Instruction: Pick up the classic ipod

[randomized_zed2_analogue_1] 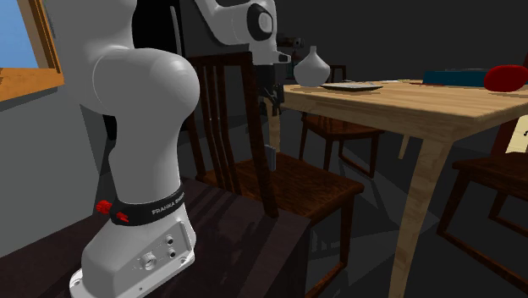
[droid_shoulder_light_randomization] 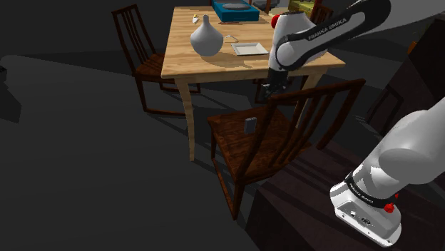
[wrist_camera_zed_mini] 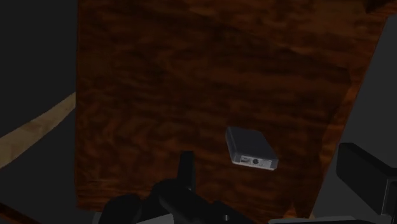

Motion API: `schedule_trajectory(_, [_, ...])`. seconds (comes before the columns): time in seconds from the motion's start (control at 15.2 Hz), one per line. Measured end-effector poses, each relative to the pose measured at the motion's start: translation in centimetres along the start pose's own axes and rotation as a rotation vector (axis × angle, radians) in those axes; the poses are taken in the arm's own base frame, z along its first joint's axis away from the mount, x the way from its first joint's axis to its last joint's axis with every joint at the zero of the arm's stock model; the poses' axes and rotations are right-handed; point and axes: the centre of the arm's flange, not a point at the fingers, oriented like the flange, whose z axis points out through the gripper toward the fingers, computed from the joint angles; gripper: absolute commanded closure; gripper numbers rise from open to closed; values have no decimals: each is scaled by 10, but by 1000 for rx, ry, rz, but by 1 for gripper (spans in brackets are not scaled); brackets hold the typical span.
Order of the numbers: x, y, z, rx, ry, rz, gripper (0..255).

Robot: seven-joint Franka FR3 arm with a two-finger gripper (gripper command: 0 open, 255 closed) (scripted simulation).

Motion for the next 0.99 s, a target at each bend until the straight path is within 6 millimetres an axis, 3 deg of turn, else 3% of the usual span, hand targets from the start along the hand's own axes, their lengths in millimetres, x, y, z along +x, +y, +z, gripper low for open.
schedule_trajectory(0.59, [61,-20,101,7,-2,-20,0])
schedule_trajectory(0.79, [76,-23,131,9,-4,-25,0])
schedule_trajectory(0.99, [78,-27,150,9,-4,-26,0])
